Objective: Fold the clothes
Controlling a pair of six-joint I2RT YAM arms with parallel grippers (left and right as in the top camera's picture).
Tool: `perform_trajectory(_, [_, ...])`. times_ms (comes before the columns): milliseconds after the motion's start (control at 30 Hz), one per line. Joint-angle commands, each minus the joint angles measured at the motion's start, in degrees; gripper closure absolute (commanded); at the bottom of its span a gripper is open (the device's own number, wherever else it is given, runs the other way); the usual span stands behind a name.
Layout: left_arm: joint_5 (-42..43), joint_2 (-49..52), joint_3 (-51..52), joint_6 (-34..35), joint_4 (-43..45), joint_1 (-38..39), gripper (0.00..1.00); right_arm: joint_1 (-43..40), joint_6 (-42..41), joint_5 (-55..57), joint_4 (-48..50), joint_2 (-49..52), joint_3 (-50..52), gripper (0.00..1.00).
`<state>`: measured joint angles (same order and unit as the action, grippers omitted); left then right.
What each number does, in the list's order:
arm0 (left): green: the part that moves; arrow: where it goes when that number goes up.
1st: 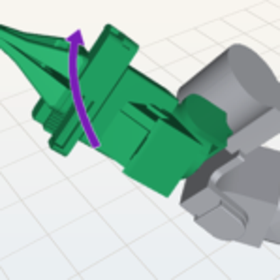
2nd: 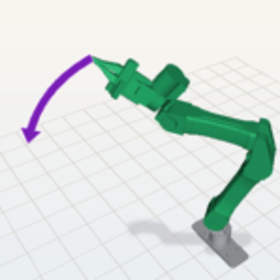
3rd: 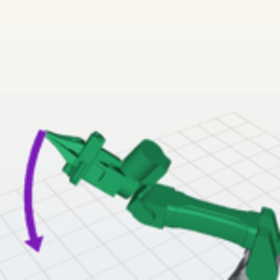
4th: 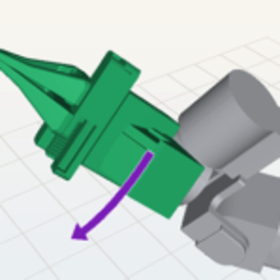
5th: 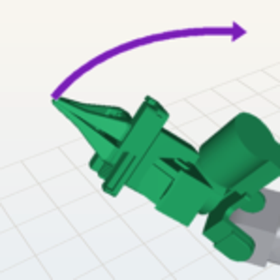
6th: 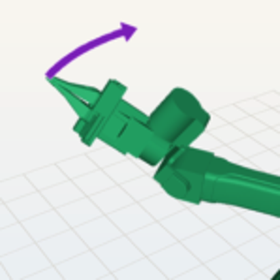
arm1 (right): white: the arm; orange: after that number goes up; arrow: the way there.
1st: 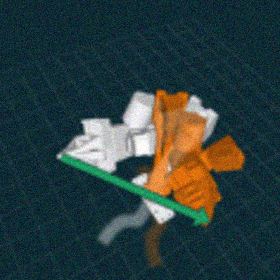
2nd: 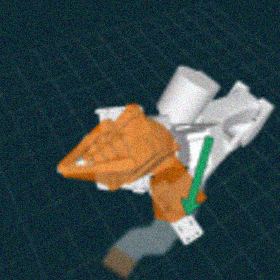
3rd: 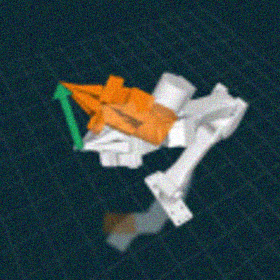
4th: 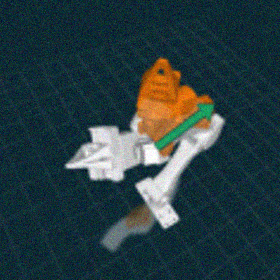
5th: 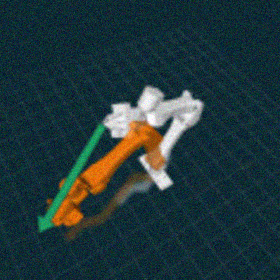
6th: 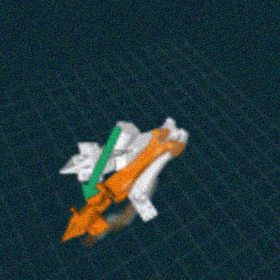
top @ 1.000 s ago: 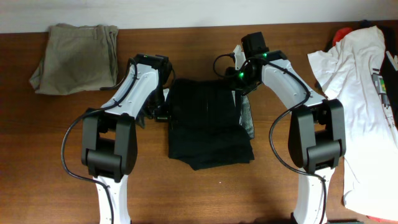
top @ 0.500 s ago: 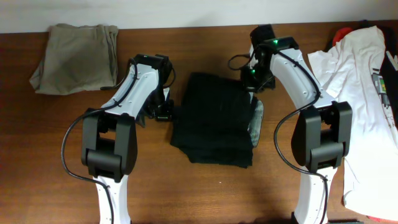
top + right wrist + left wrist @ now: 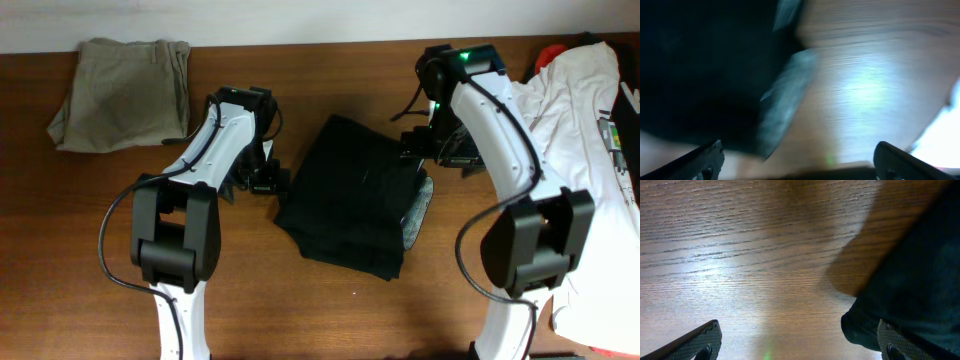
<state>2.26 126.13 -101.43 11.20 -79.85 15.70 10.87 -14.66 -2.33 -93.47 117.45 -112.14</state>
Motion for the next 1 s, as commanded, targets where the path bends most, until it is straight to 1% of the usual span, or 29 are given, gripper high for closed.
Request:
perform_trajectory(0, [-0.6, 0.3, 0.3, -0.1, 0.3, -0.1, 0.01, 5.5, 7.8, -11.6, 0.3, -0.6, 3.8, 0.07])
perform_trajectory(33, [-0.6, 0.3, 0.3, -0.1, 0.3, -0.1, 0.01, 7.5, 6.8, -11.7, 2.2, -0.6, 6.5, 0.25])
perform_trajectory(67, [-0.6, 0.3, 0.3, -0.1, 0.3, -0.1, 0.01, 9.0, 5.6, -11.7, 3.5, -0.6, 8.9, 0.30])
perform_trajectory(133, [-0.6, 0.3, 0.3, -0.1, 0.3, -0.1, 0.01, 11.4, 4.3, -11.4, 5.7, -0.6, 14.7, 0.30])
perform_trajectory(200, [-0.6, 0.3, 0.3, -0.1, 0.3, -0.1, 0.01, 11.6, 0.0, -7.8, 7.4, -0.6, 18.4, 0.30])
perform_trajectory(233, [-0.6, 0.3, 0.3, -0.1, 0.3, -0.1, 0.01, 11.2, -0.5, -7.1, 7.6, -0.6, 19.2, 0.29])
perform_trajectory(267, [-0.6, 0.3, 0.3, -0.1, 0.3, -0.1, 0.01, 11.0, -0.4, -7.1, 7.6, -0.6, 19.9, 0.26])
perform_trajectory(300, [-0.6, 0.3, 0.3, -0.1, 0.3, -0.1, 0.01, 10.9, -0.4, -6.9, 7.7, -0.6, 20.5, 0.25])
perform_trajectory(367, [-0.6, 0.3, 0.3, -0.1, 0.3, -0.1, 0.01, 10.9, -0.4, -6.4, 9.3, -0.6, 22.8, 0.25])
perform_trajectory(400, [-0.6, 0.3, 0.3, -0.1, 0.3, -0.1, 0.01, 10.8, -0.5, -6.4, 10.1, -0.6, 23.9, 0.27])
perform_trajectory(433, [-0.6, 0.3, 0.3, -0.1, 0.3, -0.1, 0.01, 10.9, -0.5, -6.5, 10.3, -0.6, 24.1, 0.32])
perform_trajectory(467, [-0.6, 0.3, 0.3, -0.1, 0.3, -0.1, 0.01, 10.9, -0.5, -6.5, 10.3, -0.6, 24.1, 0.42])
perform_trajectory(500, [-0.6, 0.3, 0.3, -0.1, 0.3, -0.1, 0.01, 10.9, -0.5, -6.4, 10.4, -0.6, 24.1, 0.54])
perform_trajectory(533, [-0.6, 0.3, 0.3, -0.1, 0.2, -0.1, 0.01, 10.9, -0.5, -6.4, 10.4, -0.6, 24.1, 0.69])
perform_trajectory(567, [-0.6, 0.3, 0.3, -0.1, 0.1, -0.1, 0.01, 10.8, -0.5, -6.4, 10.4, -0.6, 24.1, 0.80])
perform_trajectory(600, [-0.6, 0.3, 0.3, -0.1, 0.2, -0.1, 0.01, 10.8, -1.4, -5.5, 10.4, -0.6, 24.1, 0.90])
perform_trajectory(667, [-0.6, 0.3, 0.3, -0.1, 0.1, -0.1, 0.01, 10.8, -5.2, -1.3, 7.9, -0.6, 24.1, 0.92])
perform_trajectory(700, [-0.6, 0.3, 0.3, -0.1, 0.1, -0.1, 0.01, 10.8, -5.7, -0.2, 6.6, -0.6, 24.1, 0.96])
perform_trajectory(767, [-0.6, 0.3, 0.3, -0.1, 0.2, -0.1, 0.01, 10.8, -5.8, 1.3, 3.8, -0.6, 24.1, 0.96])
perform_trajectory(833, [-0.6, 0.3, 0.3, -0.1, 0.2, -0.1, 0.01, 10.8, -9.0, 4.1, 2.5, -0.6, 24.1, 0.96])
perform_trajectory(900, [-0.6, 0.3, 0.3, -0.1, 0.2, -0.1, 0.01, 10.8, -13.9, 8.9, 0.7, -0.6, 24.1, 0.96])
perform_trajectory(933, [-0.6, 0.3, 0.3, -0.1, 0.2, -0.1, 0.01, 10.8, -17.4, 12.8, -0.4, -0.6, 24.1, 0.93])
perform_trajectory(967, [-0.6, 0.3, 0.3, -0.1, 0.2, -0.1, 0.01, 10.8, -19.0, 14.7, -0.8, -0.6, 24.1, 0.86])
